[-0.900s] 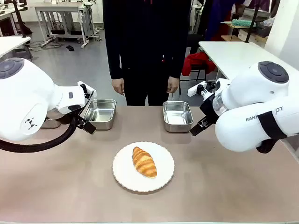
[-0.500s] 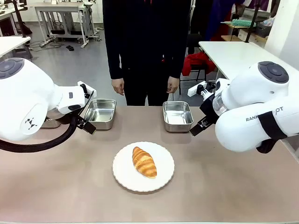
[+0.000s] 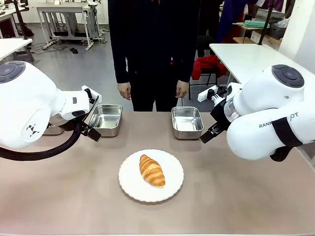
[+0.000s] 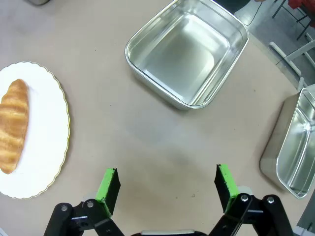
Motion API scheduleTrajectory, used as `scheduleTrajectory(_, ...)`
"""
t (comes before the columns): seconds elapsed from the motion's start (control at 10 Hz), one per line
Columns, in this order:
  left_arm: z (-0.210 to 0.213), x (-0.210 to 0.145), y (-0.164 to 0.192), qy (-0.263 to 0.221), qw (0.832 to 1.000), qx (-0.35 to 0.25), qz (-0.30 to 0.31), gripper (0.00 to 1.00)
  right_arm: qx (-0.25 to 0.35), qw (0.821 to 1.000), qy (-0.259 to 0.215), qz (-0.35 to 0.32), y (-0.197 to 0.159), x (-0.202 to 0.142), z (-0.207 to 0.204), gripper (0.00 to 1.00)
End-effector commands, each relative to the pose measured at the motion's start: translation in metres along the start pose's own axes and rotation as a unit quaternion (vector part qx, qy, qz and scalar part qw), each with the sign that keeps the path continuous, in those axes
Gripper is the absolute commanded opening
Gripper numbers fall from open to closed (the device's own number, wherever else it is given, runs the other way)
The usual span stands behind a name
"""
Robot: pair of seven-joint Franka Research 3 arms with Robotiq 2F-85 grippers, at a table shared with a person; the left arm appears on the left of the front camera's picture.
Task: Place the bread in the container.
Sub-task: Place the Butter Roll into the Airtight Container indicated by the human.
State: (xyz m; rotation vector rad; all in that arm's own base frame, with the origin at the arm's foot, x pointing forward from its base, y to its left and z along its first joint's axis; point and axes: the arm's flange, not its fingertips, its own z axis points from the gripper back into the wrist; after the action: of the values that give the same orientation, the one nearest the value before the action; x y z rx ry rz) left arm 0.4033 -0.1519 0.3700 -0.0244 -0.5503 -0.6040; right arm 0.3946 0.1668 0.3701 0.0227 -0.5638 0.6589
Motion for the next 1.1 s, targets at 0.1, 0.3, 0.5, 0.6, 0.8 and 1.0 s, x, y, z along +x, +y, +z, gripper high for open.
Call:
scheduleTrajectory(0.1,0.025,0.03,0.019,0.014,0.999,-0.036,0.019,1.0,0.007,0.999,-0.034,-0.012,-0.035,0.04,0.022,1.0)
scheduleTrajectory(0.3,0.067,0.068,0.07,0.005,0.998,-0.042,0.051,1.0,-0.007,0.998,-0.056,-0.007,-0.095,0.081,0.066,1.0)
scheduleTrajectory(0.5,0.11,0.081,0.129,-0.005,0.995,-0.085,0.045,1.0,0.047,0.995,-0.086,0.003,-0.168,0.077,0.105,1.0)
scheduleTrajectory(0.6,0.128,0.076,0.158,-0.007,0.993,-0.113,0.012,1.0,0.068,0.992,-0.103,0.015,-0.2,0.06,0.117,1.0)
scheduleTrajectory(0.8,0.149,0.052,0.219,-0.034,0.983,-0.172,-0.058,1.0,0.097,0.986,-0.133,0.031,-0.243,0.02,0.117,1.0)
scheduleTrajectory(1.0,0.152,0.021,0.256,-0.093,0.97,-0.19,-0.12,1.0,0.077,0.983,-0.163,0.032,-0.251,-0.004,0.108,1.0)
